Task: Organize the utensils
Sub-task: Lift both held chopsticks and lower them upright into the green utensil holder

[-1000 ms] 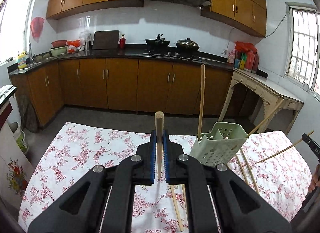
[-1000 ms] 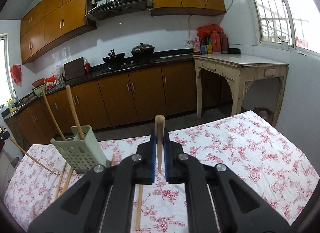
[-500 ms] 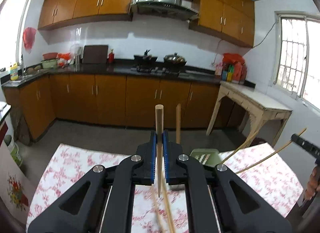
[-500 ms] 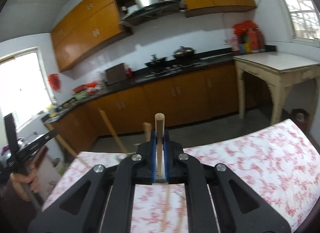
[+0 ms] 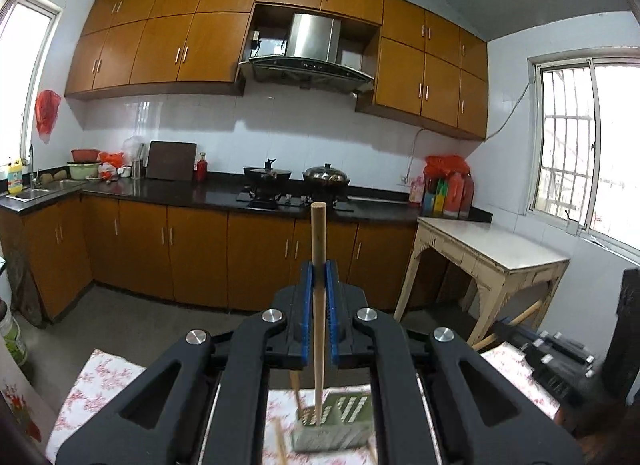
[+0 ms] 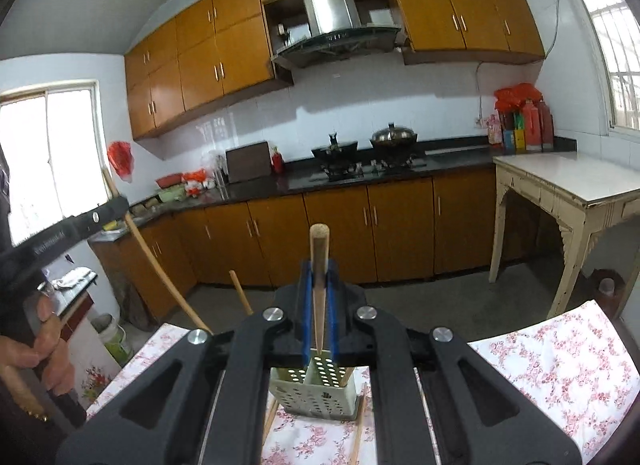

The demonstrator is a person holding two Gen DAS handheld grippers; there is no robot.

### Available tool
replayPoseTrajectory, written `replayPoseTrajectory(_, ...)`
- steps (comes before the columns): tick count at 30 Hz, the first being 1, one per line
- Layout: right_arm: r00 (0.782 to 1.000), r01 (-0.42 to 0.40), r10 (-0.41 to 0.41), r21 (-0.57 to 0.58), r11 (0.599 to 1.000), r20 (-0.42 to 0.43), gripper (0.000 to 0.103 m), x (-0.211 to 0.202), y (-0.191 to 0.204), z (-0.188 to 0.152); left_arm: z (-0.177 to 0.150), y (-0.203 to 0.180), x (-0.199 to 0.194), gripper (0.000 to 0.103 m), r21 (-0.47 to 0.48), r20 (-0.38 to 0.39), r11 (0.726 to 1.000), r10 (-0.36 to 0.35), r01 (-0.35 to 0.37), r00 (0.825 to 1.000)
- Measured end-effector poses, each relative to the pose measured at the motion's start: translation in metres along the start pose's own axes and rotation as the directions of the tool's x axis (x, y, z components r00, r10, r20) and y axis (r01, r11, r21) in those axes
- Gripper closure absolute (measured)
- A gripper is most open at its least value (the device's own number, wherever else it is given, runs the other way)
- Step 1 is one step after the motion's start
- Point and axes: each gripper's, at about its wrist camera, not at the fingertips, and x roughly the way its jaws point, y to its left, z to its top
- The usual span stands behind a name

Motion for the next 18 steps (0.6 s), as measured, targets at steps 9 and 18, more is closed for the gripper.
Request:
replayPoseTrajectory(9,0.995,0.019,-0.017,0.023,1.0,-0.102,0.095,0.044,-0.009,-0.017,-0.036,-0.012,0.05,0.096,-0.027,0.009,0.999,0.041,-0.041,0.999)
replayPoseTrajectory(18,0.987,0.01,-0.008,0.017,1.0,-0.159,0.095,0.065,-0.01,-0.033,-0.064,-0.002,0.082,0.096,-0.044,-0.098,0.996,0.07,-0.074,0.993)
